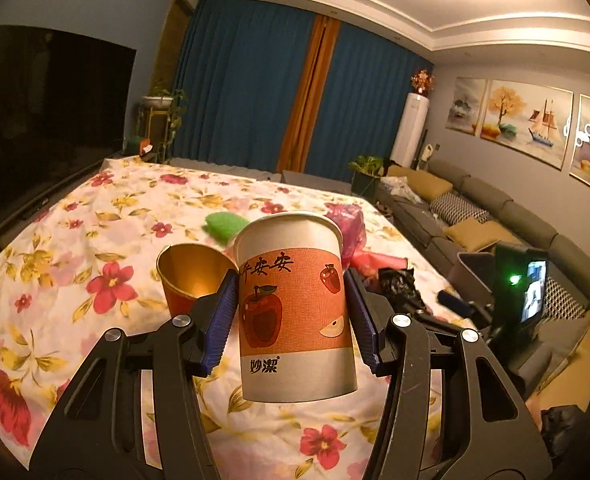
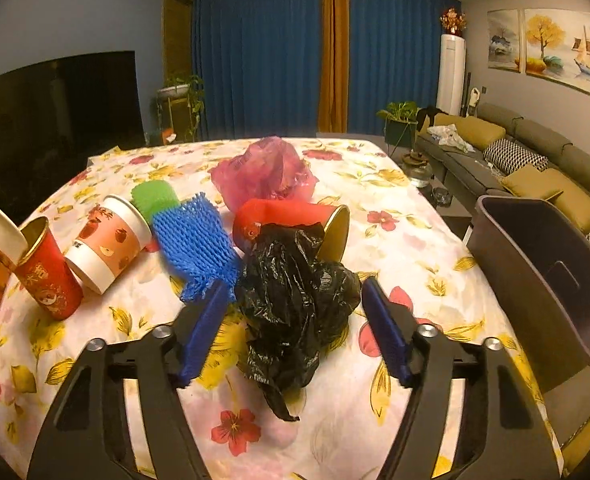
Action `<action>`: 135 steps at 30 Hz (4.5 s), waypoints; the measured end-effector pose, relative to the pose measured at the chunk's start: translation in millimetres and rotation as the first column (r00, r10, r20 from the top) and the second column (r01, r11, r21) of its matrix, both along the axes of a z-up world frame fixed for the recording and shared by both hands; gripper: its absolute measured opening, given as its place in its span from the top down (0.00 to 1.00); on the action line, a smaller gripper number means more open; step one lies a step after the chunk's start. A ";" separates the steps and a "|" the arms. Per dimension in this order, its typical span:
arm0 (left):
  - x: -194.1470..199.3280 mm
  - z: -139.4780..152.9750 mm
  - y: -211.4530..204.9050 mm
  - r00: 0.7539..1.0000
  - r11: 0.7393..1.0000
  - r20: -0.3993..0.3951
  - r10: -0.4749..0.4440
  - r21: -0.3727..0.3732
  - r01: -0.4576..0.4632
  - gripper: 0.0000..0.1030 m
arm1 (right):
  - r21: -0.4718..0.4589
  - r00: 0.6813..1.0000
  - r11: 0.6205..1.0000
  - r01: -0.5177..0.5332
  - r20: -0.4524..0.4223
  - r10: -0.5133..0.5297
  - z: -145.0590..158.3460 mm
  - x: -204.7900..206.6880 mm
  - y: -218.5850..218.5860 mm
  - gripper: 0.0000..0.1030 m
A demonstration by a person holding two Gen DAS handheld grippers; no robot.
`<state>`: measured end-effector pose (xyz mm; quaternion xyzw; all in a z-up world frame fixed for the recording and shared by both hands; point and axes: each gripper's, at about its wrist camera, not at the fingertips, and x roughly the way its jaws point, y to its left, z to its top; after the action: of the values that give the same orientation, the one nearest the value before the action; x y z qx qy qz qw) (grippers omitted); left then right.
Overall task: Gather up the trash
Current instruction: 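Grasp the white-orange paper cup with the left gripper while the right grasps a black bag, then lift the held cup and black bag and carry them over the grey bin, then open the left gripper to drop the cup while the right releases the black bag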
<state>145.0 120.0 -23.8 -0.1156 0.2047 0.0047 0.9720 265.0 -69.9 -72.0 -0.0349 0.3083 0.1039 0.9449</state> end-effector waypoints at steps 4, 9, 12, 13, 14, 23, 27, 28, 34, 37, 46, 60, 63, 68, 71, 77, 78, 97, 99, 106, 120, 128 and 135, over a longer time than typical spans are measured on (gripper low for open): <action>0.8 2.7 -0.8 1.000 1.000 0.006 -0.004 -0.002 0.004 0.50 | -0.004 1.000 1.000 -0.011 -0.029 0.011 -3.9 6.4 3.3 0.54; 1.3 2.3 -1.5 1.000 1.000 0.005 -0.004 -0.001 0.004 0.50 | -0.001 0.998 0.999 -0.032 -0.048 0.032 -6.5 7.7 3.7 0.74; 1.8 2.2 -1.5 1.000 1.000 0.007 -0.009 -0.003 0.009 0.50 | -0.001 0.998 0.999 -0.041 -0.049 0.041 -6.2 7.1 3.7 0.83; 1.7 3.0 -2.2 1.000 1.000 0.007 -0.009 -0.001 0.009 0.50 | -0.001 0.998 0.999 -0.044 -0.046 0.044 -5.7 6.0 3.4 0.87; 1.5 2.8 -2.2 1.000 1.000 0.007 -0.008 0.000 0.008 0.50 | -0.002 0.998 0.999 -0.046 -0.042 0.046 -5.1 4.7 3.0 0.89; 2.5 5.1 -7.2 1.000 1.000 0.012 -0.014 0.010 0.014 0.50 | 0.037 0.999 0.998 -0.046 0.020 0.045 14.4 -15.4 -11.3 0.93; 2.1 7.2 -12.8 0.999 1.000 0.018 -0.027 0.013 0.027 0.50 | 0.053 0.997 0.998 -0.044 0.061 0.040 28.2 -27.6 -20.2 0.94; 2.1 8.0 -14.8 0.999 0.999 0.020 -0.032 0.015 0.032 0.50 | 0.059 0.997 0.997 -0.043 0.074 0.039 32.5 -31.8 -23.7 0.94; 4.4 13.3 -31.7 0.997 0.997 0.031 -0.065 0.030 0.064 0.50 | 0.080 0.991 0.996 -0.038 0.130 0.027 49.6 -52.5 -42.7 0.94; 6.8 14.8 -44.4 0.996 0.995 0.031 -0.089 0.040 0.088 0.50 | 0.087 0.988 0.996 -0.029 0.157 0.015 56.5 -61.7 -54.1 0.94; 19.4 22.7 -97.8 0.979 0.979 0.052 -0.195 0.067 0.191 0.50 | 0.104 0.977 0.994 0.027 0.209 -0.049 74.0 -79.8 -96.4 0.94; 46.6 42.8 -191.7 0.927 0.933 0.117 -0.357 0.082 0.349 0.50 | 0.125 0.940 0.976 0.181 0.269 -0.209 91.1 -89.1 -181.7 0.94; 55.0 43.5 -209.5 0.913 0.922 0.125 -0.387 0.080 0.380 0.50 | 0.133 0.926 0.967 0.218 0.285 -0.248 94.0 -88.4 -199.9 0.94; 70.5 41.4 -242.2 0.887 0.896 0.128 -0.444 0.090 0.436 0.50 | 0.155 0.901 0.950 0.271 0.307 -0.307 97.3 -86.6 -229.9 0.94; 81.5 39.3 -256.5 0.878 0.886 0.126 -0.462 0.091 0.454 0.50 | 0.162 0.893 0.944 0.288 0.311 -0.326 99.1 -82.4 -239.3 0.94; 106.4 36.0 -280.5 0.864 0.871 0.114 -0.490 0.072 0.485 0.50 | 0.167 0.886 0.939 0.300 0.316 -0.340 97.0 -72.0 -250.6 0.94; 107.7 35.0 -281.2 0.862 0.869 0.114 -0.494 0.072 0.489 0.50 | 0.167 0.885 0.939 0.301 0.317 -0.340 96.2 -71.3 -251.6 0.94; 150.4 10.1 -328.2 0.833 0.835 0.062 -0.550 0.050 0.548 0.49 | 0.203 0.887 0.928 0.311 0.289 -0.360 86.3 -45.9 -265.8 0.94; 153.7 7.3 -331.0 0.831 0.833 0.057 -0.553 0.047 0.551 0.49 | 0.209 0.887 0.928 0.309 0.288 -0.360 86.4 -44.4 -266.8 0.94; 165.7 -2.0 -338.2 0.827 0.828 0.036 -0.560 0.034 0.559 0.48 | 0.228 0.890 0.927 0.297 0.287 -0.356 86.1 -38.4 -276.2 0.94; 176.9 -10.5 -346.8 0.827 0.827 0.010 -0.562 0.009 0.562 0.48 | 0.264 0.888 0.918 0.297 0.276 -0.367 86.1 -28.5 -286.9 0.93; 181.2 -12.0 -347.4 0.836 0.836 -0.002 -0.549 0.009 0.549 0.46 | 0.276 0.893 0.911 0.307 0.246 -0.376 83.7 -18.3 -293.8 0.72; 187.2 -17.1 -354.3 0.830 0.831 -0.032 -0.556 0.007 0.557 0.44 | 0.296 0.883 0.900 0.321 0.252 -0.397 84.0 -23.3 -299.3 0.39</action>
<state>332.2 -234.3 -40.9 -0.0433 0.2433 -0.2749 0.9292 241.7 -369.2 12.0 0.1247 0.1442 -0.0436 0.9807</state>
